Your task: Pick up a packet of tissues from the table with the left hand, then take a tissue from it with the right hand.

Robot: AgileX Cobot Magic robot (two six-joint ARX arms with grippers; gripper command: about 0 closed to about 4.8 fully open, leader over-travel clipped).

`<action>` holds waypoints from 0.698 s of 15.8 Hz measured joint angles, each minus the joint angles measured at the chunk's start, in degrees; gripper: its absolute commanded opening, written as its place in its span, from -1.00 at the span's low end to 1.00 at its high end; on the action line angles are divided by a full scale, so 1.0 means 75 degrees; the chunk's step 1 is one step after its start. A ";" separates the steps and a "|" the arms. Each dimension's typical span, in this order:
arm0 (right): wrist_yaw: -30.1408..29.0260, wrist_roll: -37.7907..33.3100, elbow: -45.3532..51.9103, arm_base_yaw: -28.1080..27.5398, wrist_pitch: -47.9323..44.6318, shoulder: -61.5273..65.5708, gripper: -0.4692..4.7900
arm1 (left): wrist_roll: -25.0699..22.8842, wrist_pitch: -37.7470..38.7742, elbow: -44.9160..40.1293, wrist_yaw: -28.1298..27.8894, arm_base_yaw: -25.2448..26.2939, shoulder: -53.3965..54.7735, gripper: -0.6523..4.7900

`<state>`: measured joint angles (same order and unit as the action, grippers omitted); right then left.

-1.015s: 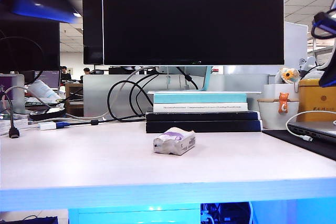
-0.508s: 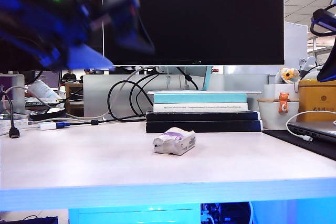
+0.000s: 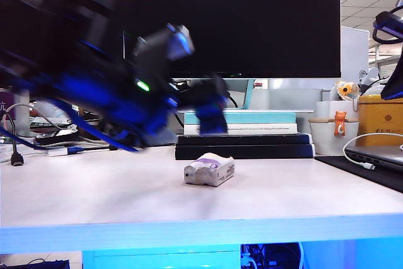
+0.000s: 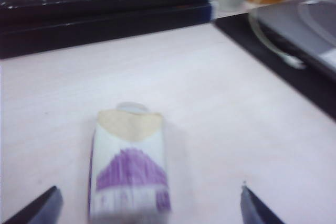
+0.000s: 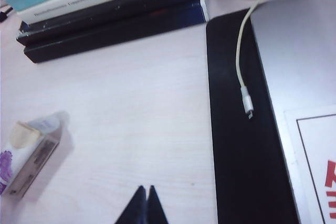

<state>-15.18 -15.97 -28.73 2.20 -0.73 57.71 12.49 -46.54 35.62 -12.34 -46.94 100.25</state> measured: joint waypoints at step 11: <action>-0.0210 0.0000 0.0050 -0.0003 0.0428 -0.0003 -0.85 | -0.0504 -0.1014 0.0787 -0.0702 -0.0105 0.1775 1.00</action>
<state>-16.75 -15.97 -28.36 2.17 2.48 57.69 8.71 -54.15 41.52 -17.61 -47.72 113.56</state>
